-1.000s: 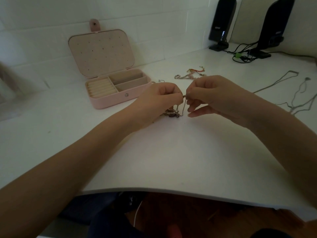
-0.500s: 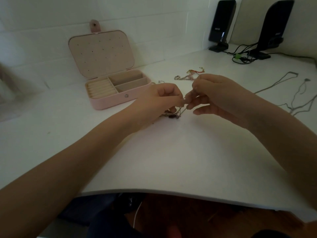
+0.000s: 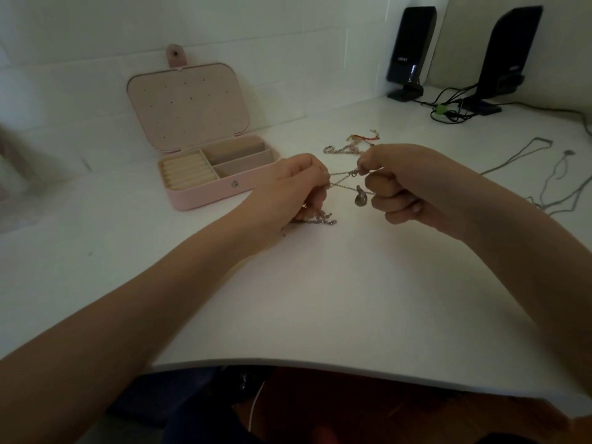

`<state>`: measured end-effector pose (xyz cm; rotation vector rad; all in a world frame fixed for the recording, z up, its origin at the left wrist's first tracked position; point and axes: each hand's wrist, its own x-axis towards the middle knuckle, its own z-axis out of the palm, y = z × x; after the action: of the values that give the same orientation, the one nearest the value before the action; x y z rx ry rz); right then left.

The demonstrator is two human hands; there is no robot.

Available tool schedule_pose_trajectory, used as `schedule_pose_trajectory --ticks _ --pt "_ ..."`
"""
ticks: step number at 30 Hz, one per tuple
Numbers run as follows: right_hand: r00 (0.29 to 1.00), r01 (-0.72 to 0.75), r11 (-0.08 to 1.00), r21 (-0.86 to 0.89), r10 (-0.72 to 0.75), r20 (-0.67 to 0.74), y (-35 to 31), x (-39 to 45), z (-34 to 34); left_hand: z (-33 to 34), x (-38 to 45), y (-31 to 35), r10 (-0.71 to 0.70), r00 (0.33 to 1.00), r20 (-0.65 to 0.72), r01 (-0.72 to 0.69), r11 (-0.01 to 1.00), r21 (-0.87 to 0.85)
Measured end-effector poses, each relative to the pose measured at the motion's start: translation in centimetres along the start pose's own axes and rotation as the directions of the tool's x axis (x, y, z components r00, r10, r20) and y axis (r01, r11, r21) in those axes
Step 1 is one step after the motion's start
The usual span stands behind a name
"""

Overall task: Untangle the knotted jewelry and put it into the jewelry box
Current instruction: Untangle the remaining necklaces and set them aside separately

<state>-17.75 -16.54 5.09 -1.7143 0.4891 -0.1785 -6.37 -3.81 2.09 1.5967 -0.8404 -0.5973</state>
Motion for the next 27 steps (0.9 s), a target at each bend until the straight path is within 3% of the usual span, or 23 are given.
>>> schedule_pose_trajectory --ticks 4,7,12,18,22,25,27 --pt "0.999 0.017 0.999 0.039 -0.018 0.034 0.1 0.1 -0.1 -0.1 0.1 0.2 -0.025 1.0 0.016 0.027 0.987 -0.161" --pt "0.999 0.023 0.998 0.063 -0.025 0.038 0.3 0.2 -0.1 -0.4 0.1 0.5 -0.066 0.99 0.124 0.105 0.935 -0.339" --pt "1.0 0.014 0.988 0.153 -0.014 0.002 0.2 0.1 -0.2 -1.0 -0.2 0.5 -0.112 0.927 0.357 0.273 0.855 -0.441" --pt "0.995 -0.037 0.936 0.351 0.002 0.101 0.1 0.0 -0.5 -1.2 -0.2 0.7 -0.142 0.894 0.424 0.331 0.848 -0.413" --pt "0.986 -0.072 0.923 0.378 0.009 0.166 0.2 0.2 -0.8 -1.4 -0.5 0.9 -0.113 0.871 0.478 0.335 0.848 -0.411" --pt "0.987 -0.088 0.922 0.378 0.029 0.16 0.2 0.2 -1.1 -1.3 -0.6 1.0 -0.134 0.893 0.431 0.318 0.864 -0.389" --pt "0.992 -0.067 0.932 0.356 0.023 0.126 0.2 0.2 -1.0 -1.0 -0.7 0.9 -0.133 0.936 0.325 0.238 0.921 -0.309"
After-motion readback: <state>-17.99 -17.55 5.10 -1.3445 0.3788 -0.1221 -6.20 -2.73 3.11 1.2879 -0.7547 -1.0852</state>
